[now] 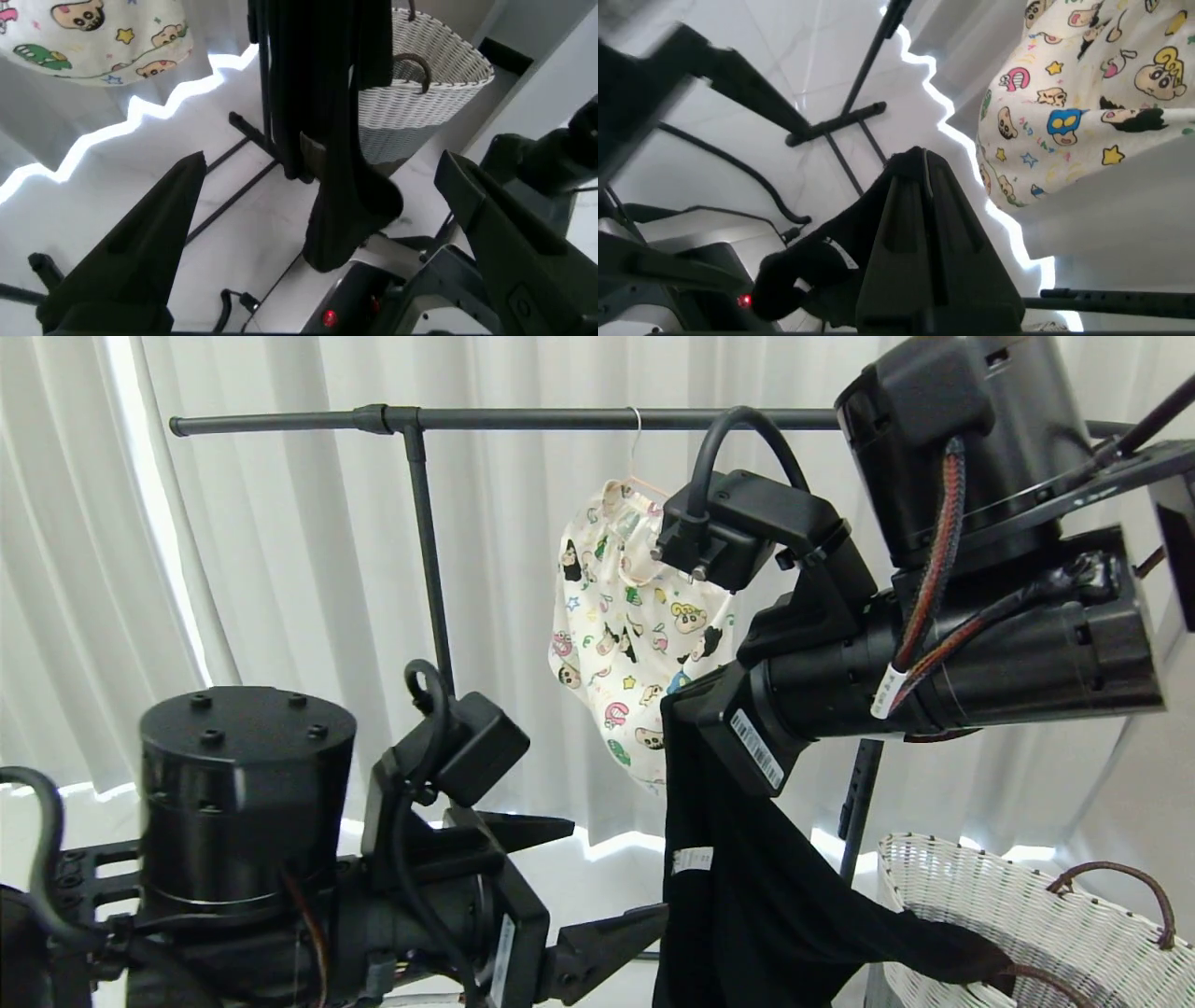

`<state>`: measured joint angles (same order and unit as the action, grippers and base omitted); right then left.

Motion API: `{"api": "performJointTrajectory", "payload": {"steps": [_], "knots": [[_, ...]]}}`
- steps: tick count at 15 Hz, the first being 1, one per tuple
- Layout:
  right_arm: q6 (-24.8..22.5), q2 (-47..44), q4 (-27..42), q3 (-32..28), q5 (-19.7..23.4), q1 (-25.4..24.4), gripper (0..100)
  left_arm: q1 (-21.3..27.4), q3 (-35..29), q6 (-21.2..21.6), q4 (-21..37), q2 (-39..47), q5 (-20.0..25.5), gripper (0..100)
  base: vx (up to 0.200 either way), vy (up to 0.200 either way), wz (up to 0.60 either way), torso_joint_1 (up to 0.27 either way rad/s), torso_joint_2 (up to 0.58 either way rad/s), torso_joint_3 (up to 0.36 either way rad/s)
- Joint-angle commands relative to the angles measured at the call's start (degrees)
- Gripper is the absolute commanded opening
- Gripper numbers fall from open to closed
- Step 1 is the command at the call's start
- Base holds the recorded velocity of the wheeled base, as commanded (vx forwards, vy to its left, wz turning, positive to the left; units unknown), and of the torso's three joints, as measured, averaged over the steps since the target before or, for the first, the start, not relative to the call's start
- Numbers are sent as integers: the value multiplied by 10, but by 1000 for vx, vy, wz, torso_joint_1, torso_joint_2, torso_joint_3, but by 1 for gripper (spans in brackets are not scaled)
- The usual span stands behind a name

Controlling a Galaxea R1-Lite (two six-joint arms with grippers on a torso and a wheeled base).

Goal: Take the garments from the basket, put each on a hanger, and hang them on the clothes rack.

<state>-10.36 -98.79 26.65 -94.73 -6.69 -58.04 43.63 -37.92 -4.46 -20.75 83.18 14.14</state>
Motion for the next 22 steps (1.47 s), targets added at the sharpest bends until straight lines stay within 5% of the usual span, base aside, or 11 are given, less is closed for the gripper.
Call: {"api": "performJointTrajectory", "payload": {"steps": [1, 6, 15, 16, 18, 19, 22], "knots": [[0, 1, 0, -4, 0, -2, 0, 1, -26, -1, -3, 61, -3, 100, 0, 0, 0, 0, 0, 0], [1, 6, 1, -12, -1, -3, 0, -22, -22, -1, -16, 118, -54, 100, 0, 0, 0, 0, 0, 0], [1, 30, 3, -10, -1, 3, 0, -30, -3, 0, -21, 153, -57, 100, 0, 0, 0, 0, 0, 0], [1, 31, 3, -10, -1, 3, 0, -30, 2, 0, -35, 153, -68, 0, 0, 0, 0, 0, 0, 0], [1, 31, 3, -10, -1, 4, 0, -29, 5, 1, -46, 153, -75, 0, 0, 0, 0, 0, 0, 0], [0, 36, 7, 5, -11, 19, 0, -28, 44, 1, -105, 145, -149, 0, 0, 0, 0, 0, 0, 0], [0, 61, 9, 48, -40, 43, 0, -28, 152, 7, -240, 119, -199, 0, 0, 0, 0, 0, 0, 0]]}}
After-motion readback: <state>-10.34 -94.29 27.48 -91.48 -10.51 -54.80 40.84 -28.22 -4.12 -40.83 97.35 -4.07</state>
